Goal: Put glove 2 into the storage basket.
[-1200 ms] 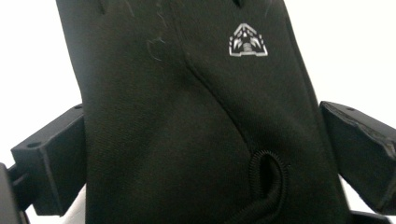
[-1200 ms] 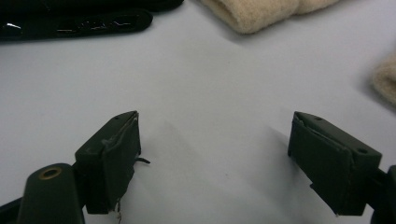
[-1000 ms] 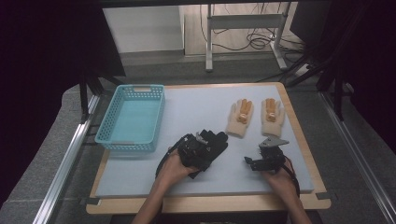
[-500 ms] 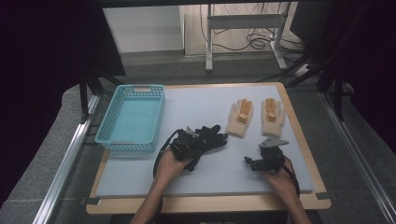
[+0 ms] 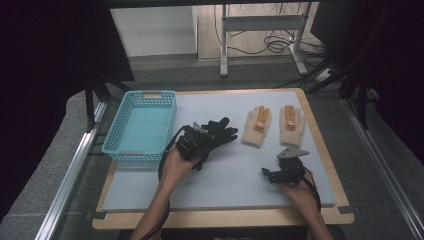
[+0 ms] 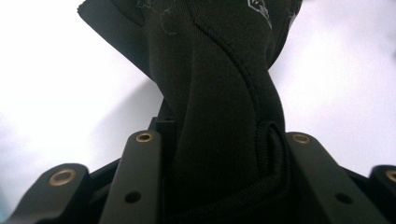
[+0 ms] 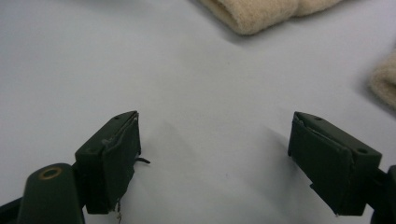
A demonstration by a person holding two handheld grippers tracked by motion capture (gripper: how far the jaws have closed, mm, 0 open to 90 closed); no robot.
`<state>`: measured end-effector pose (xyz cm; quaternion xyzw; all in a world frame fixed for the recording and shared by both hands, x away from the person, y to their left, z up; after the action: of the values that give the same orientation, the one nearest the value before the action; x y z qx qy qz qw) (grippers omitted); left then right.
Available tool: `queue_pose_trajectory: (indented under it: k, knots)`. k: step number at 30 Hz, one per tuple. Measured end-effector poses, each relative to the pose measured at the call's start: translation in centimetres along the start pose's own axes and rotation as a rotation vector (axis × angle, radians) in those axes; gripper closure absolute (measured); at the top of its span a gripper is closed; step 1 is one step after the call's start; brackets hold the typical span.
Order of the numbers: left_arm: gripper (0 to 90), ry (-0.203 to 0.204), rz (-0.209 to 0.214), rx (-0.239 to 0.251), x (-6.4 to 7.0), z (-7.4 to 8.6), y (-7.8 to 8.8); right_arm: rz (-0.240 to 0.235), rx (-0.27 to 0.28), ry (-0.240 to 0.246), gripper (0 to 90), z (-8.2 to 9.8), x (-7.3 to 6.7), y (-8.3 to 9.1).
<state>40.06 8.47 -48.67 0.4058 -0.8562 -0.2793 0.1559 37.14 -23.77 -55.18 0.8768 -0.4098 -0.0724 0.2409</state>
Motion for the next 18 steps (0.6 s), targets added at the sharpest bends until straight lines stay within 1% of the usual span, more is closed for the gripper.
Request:
queue_pose_trajectory:
  k: [4, 7, 10, 11, 12, 13, 14, 18]
  knots:
    - [63.6, 0.032, -0.041, 0.014, -1.9, -1.6, 1.5, 0.001, 0.001, 0.005, 16.7, 0.0, 0.0, 0.0]
    - [63.4, 0.049, -0.084, 0.022, -3.4, -2.5, 2.9, 0.001, 0.002, 0.004, 16.7, 0.0, 0.0, 0.0]
    - [63.0, 0.066, -0.126, 0.026, -5.2, -3.1, 4.2, 0.001, 0.001, 0.006, 16.6, 0.0, 0.0, 0.0]
    - [62.9, 0.075, -0.148, 0.023, -6.1, -3.3, 4.8, 0.001, 0.001, 0.007, 16.6, 0.0, 0.0, 0.0]
    - [62.7, 0.084, -0.161, 0.024, -6.6, -3.4, 5.2, 0.001, 0.001, 0.007, 16.6, 0.0, 0.0, 0.0]
    - [62.5, 0.100, -0.184, 0.022, -7.6, -3.4, 5.7, 0.001, 0.001, 0.007, 16.7, 0.0, 0.0, 0.0]
    - [62.3, 0.108, -0.198, 0.023, -8.2, -3.4, 6.0, 0.001, 0.002, 0.005, 16.7, 0.0, 0.0, 0.0]
    - [61.9, 0.160, -0.268, 0.004, -11.4, -2.8, 7.5, 0.001, 0.001, 0.006, 16.6, 0.0, 0.0, 0.0]
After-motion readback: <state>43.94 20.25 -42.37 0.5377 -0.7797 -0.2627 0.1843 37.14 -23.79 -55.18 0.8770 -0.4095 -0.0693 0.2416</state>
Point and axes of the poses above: each handheld gripper's, and its own axes: y roughly backward along the jaws, z roughly out of its underside, x roughly to its right, the point moved 3 cm from there along -y, roughly forward along the jaws, and after that the axes turned 14 degrees about x, right-handed, at the moved point
